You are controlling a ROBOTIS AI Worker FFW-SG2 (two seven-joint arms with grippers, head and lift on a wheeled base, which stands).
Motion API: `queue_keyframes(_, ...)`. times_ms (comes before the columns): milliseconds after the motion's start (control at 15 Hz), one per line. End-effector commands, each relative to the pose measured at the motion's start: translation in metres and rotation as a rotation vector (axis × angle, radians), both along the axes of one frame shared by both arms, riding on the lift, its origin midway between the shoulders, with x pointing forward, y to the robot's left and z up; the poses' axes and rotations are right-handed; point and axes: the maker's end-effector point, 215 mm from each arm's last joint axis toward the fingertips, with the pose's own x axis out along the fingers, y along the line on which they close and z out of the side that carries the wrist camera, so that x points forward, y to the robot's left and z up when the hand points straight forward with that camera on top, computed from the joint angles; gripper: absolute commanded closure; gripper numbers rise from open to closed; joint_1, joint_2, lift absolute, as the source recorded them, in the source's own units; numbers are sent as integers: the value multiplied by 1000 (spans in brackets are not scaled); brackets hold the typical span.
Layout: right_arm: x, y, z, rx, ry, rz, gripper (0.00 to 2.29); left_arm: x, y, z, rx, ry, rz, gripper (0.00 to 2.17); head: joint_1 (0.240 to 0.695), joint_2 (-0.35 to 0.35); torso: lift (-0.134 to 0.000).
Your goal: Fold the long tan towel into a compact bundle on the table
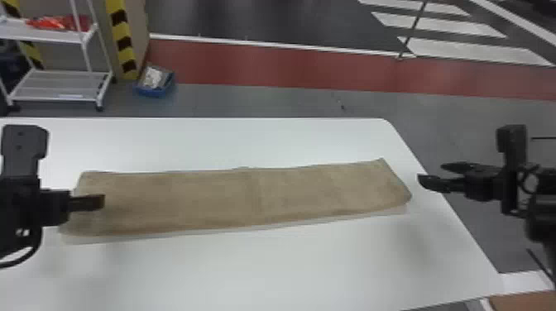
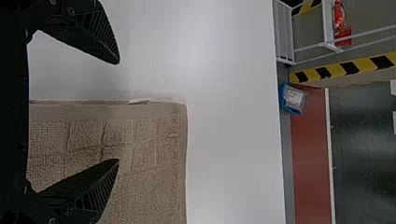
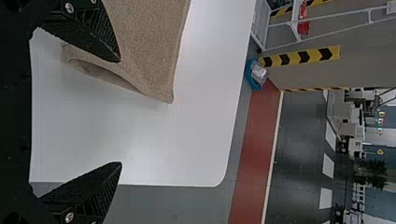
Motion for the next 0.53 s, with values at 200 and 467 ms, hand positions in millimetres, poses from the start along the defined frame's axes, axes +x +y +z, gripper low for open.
queue_keyframes(200,-2,0,-2,-2,6,-1,93,0,-1,0,2,-1,-3,147,695,-196,-125)
queue_keyframes(467,-2,-3,1,-3,-2,-4,93,0,-1,-1,3,3,-5,151,695,-197,-125)
